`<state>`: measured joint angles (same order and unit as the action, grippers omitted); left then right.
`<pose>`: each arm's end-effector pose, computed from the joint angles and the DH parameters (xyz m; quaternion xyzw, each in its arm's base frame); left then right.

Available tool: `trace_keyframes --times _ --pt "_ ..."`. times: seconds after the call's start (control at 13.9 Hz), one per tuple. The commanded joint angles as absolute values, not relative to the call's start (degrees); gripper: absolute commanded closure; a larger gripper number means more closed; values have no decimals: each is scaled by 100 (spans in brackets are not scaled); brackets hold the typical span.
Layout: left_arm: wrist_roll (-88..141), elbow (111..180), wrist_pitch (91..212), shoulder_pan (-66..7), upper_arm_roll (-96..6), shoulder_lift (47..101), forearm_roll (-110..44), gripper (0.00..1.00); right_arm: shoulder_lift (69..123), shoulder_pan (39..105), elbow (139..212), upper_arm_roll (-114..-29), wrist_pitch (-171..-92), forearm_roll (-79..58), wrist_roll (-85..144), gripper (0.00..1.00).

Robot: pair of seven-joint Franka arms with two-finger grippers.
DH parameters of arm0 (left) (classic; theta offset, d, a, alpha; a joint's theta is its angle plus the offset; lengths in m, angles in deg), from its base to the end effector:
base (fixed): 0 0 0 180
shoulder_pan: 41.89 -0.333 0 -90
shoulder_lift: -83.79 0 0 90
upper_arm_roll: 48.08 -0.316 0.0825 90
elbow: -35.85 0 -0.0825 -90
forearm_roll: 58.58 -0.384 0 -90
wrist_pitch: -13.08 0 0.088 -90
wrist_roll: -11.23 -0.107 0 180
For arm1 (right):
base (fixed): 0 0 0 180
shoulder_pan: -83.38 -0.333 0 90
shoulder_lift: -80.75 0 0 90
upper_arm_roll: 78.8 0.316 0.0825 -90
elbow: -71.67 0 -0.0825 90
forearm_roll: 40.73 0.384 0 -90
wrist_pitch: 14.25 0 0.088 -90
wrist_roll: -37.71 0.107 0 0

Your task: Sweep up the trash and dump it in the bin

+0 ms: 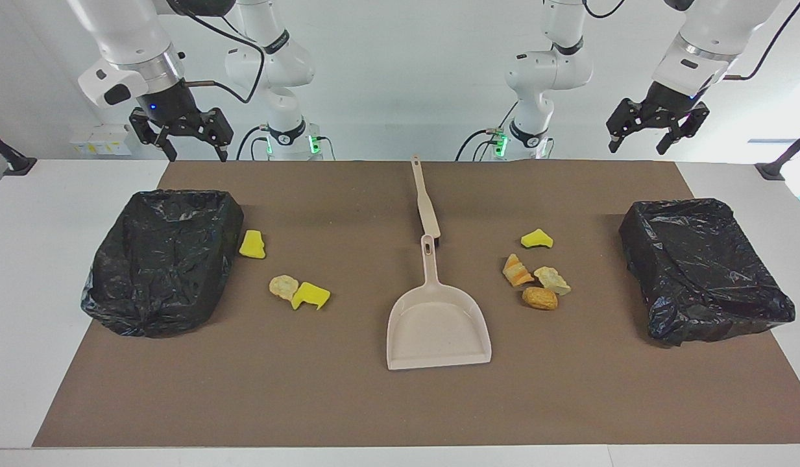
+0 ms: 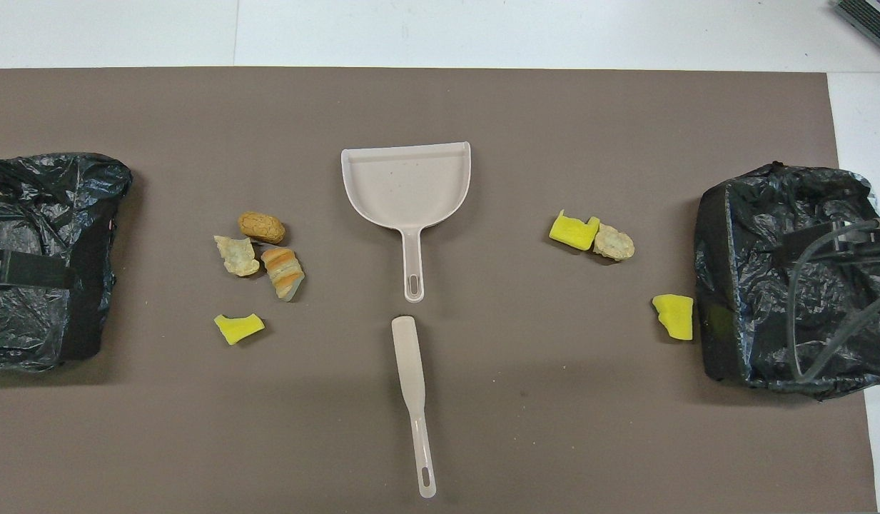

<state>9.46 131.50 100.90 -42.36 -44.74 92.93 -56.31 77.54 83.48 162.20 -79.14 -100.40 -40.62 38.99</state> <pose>0.4991 -0.0320 0.6588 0.9990 -0.0411 0.0112 0.0153 0.5302 -0.0040 0.6447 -0.9998 0.0149 0.0102 0.0010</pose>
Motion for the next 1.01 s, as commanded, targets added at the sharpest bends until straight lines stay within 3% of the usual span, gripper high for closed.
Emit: trace_keyframes --times 0.0,0.36,0.94 --pt "939 13165 10018 -4268 -4457 9363 -5647 0 7582 8347 16440 -7915 -10179 -3924 4017 0" --pt "956 13576 10097 -4119 -4422 9547 -5638 0 7609 8329 16448 -7880 -10153 -3933 4017 0" --pt "2378 15009 10642 -2495 -4413 10022 -5559 0 7854 7926 16387 -7810 -10188 -3941 4052 0"
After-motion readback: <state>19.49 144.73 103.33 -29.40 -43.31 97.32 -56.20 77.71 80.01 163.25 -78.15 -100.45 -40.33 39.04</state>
